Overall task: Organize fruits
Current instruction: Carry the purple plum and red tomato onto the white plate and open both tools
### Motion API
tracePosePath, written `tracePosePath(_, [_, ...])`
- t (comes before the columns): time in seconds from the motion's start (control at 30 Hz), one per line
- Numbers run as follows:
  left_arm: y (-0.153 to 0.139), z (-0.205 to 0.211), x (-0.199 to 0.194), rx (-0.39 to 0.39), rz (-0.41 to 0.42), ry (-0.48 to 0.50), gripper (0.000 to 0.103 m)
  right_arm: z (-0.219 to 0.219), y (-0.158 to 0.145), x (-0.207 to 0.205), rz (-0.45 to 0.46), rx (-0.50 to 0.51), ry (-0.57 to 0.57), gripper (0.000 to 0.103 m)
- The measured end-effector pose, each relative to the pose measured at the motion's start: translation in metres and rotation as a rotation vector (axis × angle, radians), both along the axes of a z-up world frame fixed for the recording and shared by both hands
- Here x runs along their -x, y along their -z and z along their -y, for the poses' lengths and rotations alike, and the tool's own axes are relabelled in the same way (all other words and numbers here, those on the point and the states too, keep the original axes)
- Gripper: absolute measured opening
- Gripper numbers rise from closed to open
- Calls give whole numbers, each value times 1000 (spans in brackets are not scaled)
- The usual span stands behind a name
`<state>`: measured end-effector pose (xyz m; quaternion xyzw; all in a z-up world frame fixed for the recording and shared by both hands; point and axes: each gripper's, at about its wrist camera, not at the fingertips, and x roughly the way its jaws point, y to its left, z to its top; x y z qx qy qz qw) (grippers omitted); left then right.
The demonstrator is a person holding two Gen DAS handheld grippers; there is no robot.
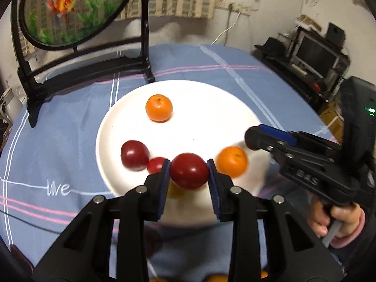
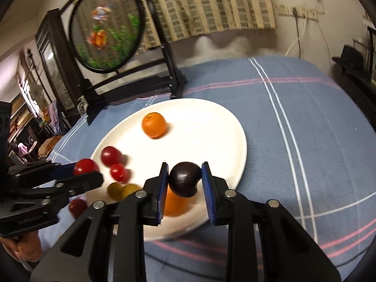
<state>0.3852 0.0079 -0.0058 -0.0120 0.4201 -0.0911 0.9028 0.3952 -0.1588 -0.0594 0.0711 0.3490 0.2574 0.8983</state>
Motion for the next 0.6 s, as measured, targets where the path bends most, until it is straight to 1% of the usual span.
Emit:
tracePosePath(0.07, [5,1,-9,-10,-10,-5,32,-1,2,-6,-6,-2,-6,29])
tracePosePath(0.13, [9,4,-16,-37,-14,-13,32,-3,3,-7,-3,5,-19,30])
tracePosePath(0.23, [13,4,-20,-50,-23,-22,33,-8,3,-7,-8,21,-41,31])
tracePosePath(0.27, [12,4,-18,-53,-17,-27,46,-8,2,-6,-3,29,-39,32])
tracePosePath(0.3, [9,5,-14,-59,-6,-32,59,-8,1,-5,-3,37,-38,39])
tracePosePath(0.33, [4,4,-8,-66,7,-45,86,-7,-3,0,-4,45,-41,58])
tracePosePath(0.37, [-3,2,0,-68,32,-64,90,-6,-7,4,7,43,-37,62])
tracePosePath(0.43, [-20,-3,24,-66,99,-66,90,1,-20,23,77,20,-29,63])
tracePosePath(0.5, [-36,-8,54,-68,154,-61,94,1,-32,42,113,36,-64,63])
tracePosePath(0.53, [-41,-12,68,-64,180,-71,99,2,-37,56,128,42,-87,64])
tracePosePath(0.6, [-45,-21,98,-33,232,-89,101,4,-40,82,147,40,-138,64])
